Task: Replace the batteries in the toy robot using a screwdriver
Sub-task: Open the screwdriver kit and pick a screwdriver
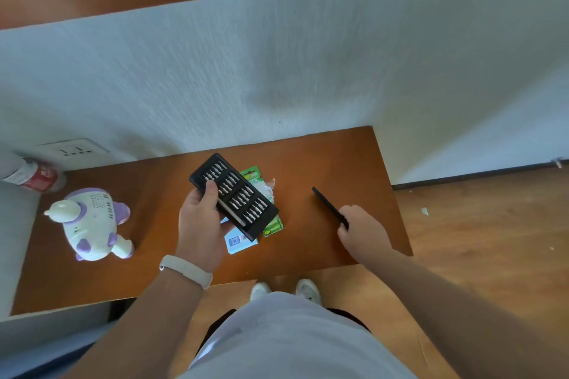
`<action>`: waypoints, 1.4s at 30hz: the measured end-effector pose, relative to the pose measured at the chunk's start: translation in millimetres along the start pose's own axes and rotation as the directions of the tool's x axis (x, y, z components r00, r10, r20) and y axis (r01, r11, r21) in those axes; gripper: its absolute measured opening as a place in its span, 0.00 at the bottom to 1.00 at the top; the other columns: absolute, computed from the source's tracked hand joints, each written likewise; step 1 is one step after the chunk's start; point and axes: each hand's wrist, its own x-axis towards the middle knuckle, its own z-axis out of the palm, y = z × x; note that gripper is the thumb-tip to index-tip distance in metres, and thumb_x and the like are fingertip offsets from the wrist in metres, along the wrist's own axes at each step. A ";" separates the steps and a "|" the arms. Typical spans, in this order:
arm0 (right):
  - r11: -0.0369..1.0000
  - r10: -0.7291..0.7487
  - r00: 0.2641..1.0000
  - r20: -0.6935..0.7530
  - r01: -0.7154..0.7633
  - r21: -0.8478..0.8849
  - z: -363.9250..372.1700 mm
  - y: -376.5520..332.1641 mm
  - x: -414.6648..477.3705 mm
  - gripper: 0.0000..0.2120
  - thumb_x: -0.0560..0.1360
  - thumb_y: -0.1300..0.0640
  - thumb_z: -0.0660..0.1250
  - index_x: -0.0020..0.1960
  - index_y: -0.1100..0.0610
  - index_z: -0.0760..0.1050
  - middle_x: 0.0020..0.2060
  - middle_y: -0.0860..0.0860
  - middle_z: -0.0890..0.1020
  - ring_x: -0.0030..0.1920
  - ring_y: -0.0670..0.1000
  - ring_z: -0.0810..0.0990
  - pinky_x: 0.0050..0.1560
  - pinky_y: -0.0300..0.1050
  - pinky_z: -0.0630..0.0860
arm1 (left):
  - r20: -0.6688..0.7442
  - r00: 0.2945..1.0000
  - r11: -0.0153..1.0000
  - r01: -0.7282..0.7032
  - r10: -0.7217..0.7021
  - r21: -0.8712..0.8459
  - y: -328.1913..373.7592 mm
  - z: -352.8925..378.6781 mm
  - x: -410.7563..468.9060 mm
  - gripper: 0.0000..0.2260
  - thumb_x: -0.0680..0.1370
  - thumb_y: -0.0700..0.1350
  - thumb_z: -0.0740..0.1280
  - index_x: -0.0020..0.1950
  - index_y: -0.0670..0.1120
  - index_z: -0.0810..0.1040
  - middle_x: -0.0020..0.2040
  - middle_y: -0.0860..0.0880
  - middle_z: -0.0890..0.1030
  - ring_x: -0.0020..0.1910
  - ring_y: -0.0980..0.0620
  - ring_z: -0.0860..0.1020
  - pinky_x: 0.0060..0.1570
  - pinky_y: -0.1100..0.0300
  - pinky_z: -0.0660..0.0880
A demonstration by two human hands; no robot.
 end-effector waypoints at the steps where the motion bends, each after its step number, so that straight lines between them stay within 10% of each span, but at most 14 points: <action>1: 1.000 0.015 1.000 -0.013 -0.016 -0.018 7.1 -0.6 0.7 0.06 0.79 0.58 0.62 0.55 0.53 0.74 0.42 0.48 0.75 0.38 0.49 0.77 0.40 0.47 0.80 | 0.001 1.000 1.000 0.004 -0.004 0.002 0.5 -3.9 1.1 0.08 0.85 0.50 0.61 0.58 0.49 0.77 0.47 0.50 0.87 0.49 0.49 0.86 0.41 0.51 0.83; 20: 0.974 0.225 0.969 0.101 -0.220 -0.057 51.2 -64.9 14.1 0.23 0.81 0.44 0.59 0.72 0.53 0.64 0.65 0.51 0.71 0.53 0.54 0.77 0.43 0.47 0.73 | 0.187 0.981 0.999 0.041 -0.046 0.031 25.3 -66.2 15.9 0.11 0.84 0.48 0.62 0.63 0.45 0.77 0.48 0.47 0.87 0.49 0.46 0.86 0.36 0.53 0.82; 32: 0.884 -0.360 0.909 -0.211 0.405 0.233 -47.4 -237.9 -46.4 0.15 0.77 0.44 0.61 0.61 0.46 0.75 0.53 0.38 0.71 0.51 0.36 0.73 0.39 0.30 0.75 | 0.440 0.898 0.997 -0.014 -0.019 0.071 51.4 -97.6 5.8 0.12 0.83 0.40 0.60 0.62 0.46 0.79 0.52 0.45 0.86 0.51 0.46 0.86 0.41 0.54 0.82; 42: 0.824 -0.532 0.820 -0.210 0.559 0.092 -53.7 -284.1 -47.4 0.12 0.77 0.53 0.68 0.60 0.51 0.79 0.52 0.42 0.69 0.47 0.39 0.73 0.45 0.33 0.73 | 0.550 0.830 0.986 -0.155 0.096 0.061 74.7 -123.7 -2.8 0.13 0.83 0.41 0.62 0.61 0.53 0.82 0.55 0.44 0.86 0.54 0.44 0.85 0.45 0.51 0.83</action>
